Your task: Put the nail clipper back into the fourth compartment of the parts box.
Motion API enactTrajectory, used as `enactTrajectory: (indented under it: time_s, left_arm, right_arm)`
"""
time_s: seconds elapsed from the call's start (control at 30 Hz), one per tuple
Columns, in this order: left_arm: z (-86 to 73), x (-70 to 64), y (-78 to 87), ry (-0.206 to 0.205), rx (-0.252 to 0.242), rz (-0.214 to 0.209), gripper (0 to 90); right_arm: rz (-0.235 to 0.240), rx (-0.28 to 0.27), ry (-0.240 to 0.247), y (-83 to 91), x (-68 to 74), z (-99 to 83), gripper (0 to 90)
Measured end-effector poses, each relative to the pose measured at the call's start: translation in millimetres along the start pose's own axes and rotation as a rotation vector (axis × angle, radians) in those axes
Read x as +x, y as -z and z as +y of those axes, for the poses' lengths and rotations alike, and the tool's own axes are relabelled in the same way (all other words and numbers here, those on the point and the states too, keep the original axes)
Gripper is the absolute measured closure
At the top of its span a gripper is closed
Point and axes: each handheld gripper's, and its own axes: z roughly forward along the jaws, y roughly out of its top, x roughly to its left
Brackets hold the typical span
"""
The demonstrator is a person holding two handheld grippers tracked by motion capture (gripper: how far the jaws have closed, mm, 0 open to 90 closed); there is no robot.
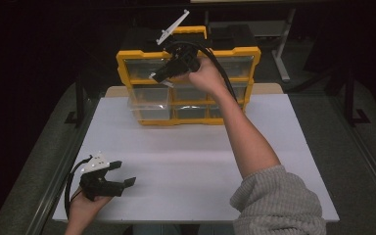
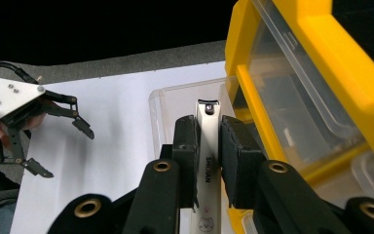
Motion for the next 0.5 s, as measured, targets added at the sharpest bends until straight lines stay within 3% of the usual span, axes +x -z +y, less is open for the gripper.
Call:
enactTrajectory:
  time_s: [0.5]
  left_arm:
    - [0.2, 1.0, 1.2, -0.019, -0.001, 0.004, 17.8]
  right_arm:
    - [0.013, 0.004, 0.021, -22.8, -1.4, 10.0, 76.0]
